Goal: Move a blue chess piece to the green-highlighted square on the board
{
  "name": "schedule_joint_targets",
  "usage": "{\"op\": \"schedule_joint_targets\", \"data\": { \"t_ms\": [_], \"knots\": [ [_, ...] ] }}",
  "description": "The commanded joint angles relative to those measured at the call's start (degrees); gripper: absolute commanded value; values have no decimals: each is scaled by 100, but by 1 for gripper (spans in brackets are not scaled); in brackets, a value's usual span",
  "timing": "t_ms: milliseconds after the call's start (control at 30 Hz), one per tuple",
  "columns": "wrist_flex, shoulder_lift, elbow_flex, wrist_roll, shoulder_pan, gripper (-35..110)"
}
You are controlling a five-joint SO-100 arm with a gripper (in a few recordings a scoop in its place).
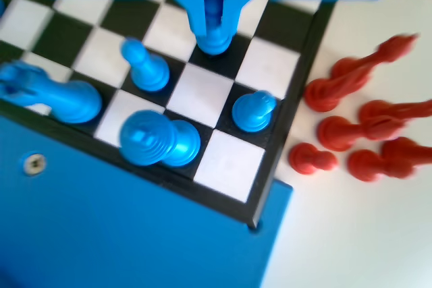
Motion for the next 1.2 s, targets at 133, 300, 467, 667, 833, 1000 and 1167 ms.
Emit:
{"op": "schedule_joint_targets", "data": {
  "t_ms": [133, 300, 467, 667, 833, 1000, 1167],
  "knots": [
    [-220, 158, 158, -132, 18, 1],
    [-237, 149, 176, -141, 26, 2],
    [-369, 88, 211, -149, 53, 6],
    [-413, 79, 202, -176, 79, 10],
    [-360, 97, 141, -167, 79, 11],
    [158, 158, -202, -70, 35, 12],
    [703, 352, -519, 18, -26, 12]
  ]
}}
